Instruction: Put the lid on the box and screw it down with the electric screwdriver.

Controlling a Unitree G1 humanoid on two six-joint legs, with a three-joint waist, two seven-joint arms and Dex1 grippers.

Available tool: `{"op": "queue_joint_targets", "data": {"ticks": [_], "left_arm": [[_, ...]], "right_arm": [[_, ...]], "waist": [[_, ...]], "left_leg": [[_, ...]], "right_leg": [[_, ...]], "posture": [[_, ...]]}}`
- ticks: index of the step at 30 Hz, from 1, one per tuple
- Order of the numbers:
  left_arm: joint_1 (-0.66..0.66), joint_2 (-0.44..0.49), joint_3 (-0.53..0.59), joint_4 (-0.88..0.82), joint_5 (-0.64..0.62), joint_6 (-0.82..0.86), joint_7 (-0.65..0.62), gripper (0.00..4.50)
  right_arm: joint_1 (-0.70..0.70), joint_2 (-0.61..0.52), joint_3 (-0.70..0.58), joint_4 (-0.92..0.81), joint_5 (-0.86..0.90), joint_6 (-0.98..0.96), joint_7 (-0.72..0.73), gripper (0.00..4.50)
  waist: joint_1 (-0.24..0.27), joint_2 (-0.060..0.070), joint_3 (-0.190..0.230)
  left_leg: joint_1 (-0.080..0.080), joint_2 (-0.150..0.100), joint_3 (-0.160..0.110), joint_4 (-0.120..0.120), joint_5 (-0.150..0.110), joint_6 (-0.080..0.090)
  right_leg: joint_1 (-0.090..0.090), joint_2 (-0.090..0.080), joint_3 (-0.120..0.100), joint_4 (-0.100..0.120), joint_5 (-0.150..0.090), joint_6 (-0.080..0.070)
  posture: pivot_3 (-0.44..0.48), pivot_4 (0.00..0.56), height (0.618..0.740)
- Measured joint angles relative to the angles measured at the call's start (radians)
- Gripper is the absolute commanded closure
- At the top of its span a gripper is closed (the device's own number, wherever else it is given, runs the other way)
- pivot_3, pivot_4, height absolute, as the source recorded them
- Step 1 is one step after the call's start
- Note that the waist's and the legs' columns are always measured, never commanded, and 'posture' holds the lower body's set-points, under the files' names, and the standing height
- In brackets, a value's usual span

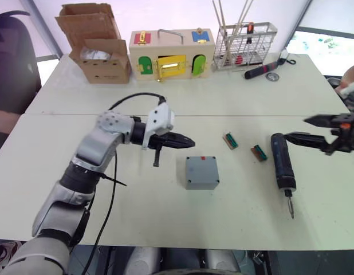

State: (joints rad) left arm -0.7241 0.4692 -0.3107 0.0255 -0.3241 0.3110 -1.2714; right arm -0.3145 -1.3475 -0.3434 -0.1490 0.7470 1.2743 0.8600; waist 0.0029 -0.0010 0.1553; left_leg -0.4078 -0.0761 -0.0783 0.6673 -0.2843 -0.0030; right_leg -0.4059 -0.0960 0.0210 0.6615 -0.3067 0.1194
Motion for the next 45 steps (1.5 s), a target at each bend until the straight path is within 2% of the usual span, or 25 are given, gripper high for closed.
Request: {"op": "queue_joint_targets", "data": {"ticks": [6,8,11,24,34,39,42,44,45], "left_arm": [[0.057,-0.042,-0.041,-0.096,0.014,-0.018,0.017,4.50],[0.070,-0.047,-0.059,-0.124,0.028,-0.018,0.031,4.50],[0.096,-0.059,-0.082,-0.153,0.045,-0.018,0.050,4.50],[0.118,-0.039,-0.098,-0.194,0.095,-0.013,0.097,4.50],[0.143,-0.077,-0.101,-0.246,0.093,0.034,0.147,4.50],[0.169,-0.080,-0.104,-0.255,0.096,0.053,0.185,4.50],[0.172,-0.080,-0.104,-0.259,0.097,0.055,0.196,4.50],[0.172,-0.080,-0.104,-0.265,0.096,0.055,0.204,4.50],[0.173,-0.079,-0.104,-0.265,0.097,0.055,0.206,4.50]], "right_arm": [[-0.115,-0.029,0.181,0.138,0.014,0.204,0.032,0.01],[-0.152,-0.008,0.230,0.180,0.010,0.258,0.025,0.01],[-0.216,0.082,0.289,0.283,-0.026,0.308,-0.019,0.01],[-0.256,0.139,0.455,0.294,-0.086,0.333,-0.045,0.01],[-0.331,0.164,0.570,0.318,-0.155,0.301,-0.018,0.01],[-0.332,0.136,0.687,0.265,-0.223,0.205,0.041,1.37],[-0.332,0.127,0.716,0.264,-0.257,0.165,0.068,2.10],[-0.333,0.125,0.729,0.272,-0.280,0.144,0.090,2.54],[-0.333,0.124,0.733,0.272,-0.289,0.137,0.100,2.60]], "waist": [[-0.003,0.001,0.000],[0.002,0.001,0.000],[0.010,0.000,0.000],[0.010,0.001,0.000],[0.007,-0.004,-0.003],[0.008,-0.011,-0.007],[0.008,-0.012,-0.008],[0.008,-0.013,-0.008],[0.008,-0.013,-0.008]], "left_leg": [[0.000,0.000,0.000,0.000,-0.001,0.002],[0.000,0.000,0.000,0.000,-0.001,0.002],[0.000,-0.001,0.001,0.001,0.000,0.000],[-0.001,-0.001,0.001,0.001,0.001,-0.002],[0.001,0.000,0.000,0.001,0.000,0.000],[0.001,0.000,-0.001,0.001,-0.001,0.001],[0.001,0.000,-0.001,0.001,-0.001,0.001],[0.001,0.000,-0.001,0.001,0.000,0.000],[0.001,0.000,-0.001,0.001,0.000,0.000]], "right_leg": [[-0.001,-0.001,0.001,0.000,0.000,0.000],[-0.001,-0.001,0.001,0.000,0.000,0.000],[-0.001,-0.001,0.002,0.000,0.000,0.000],[-0.002,-0.001,0.001,0.000,0.000,0.000],[0.001,0.000,0.001,0.000,0.000,0.000],[0.001,0.000,0.001,0.000,0.000,0.000],[0.001,0.000,0.001,0.000,0.000,0.000],[0.001,0.000,0.001,0.000,0.000,0.000],[0.001,0.000,0.001,0.000,0.000,0.000]], "posture": [[0.000,0.150,0.740],[0.000,0.150,0.740],[0.000,0.150,0.740],[0.000,0.150,0.740],[0.000,0.150,0.740],[0.000,0.150,0.740],[0.000,0.150,0.740],[0.000,0.150,0.740],[0.000,0.150,0.740]]}}
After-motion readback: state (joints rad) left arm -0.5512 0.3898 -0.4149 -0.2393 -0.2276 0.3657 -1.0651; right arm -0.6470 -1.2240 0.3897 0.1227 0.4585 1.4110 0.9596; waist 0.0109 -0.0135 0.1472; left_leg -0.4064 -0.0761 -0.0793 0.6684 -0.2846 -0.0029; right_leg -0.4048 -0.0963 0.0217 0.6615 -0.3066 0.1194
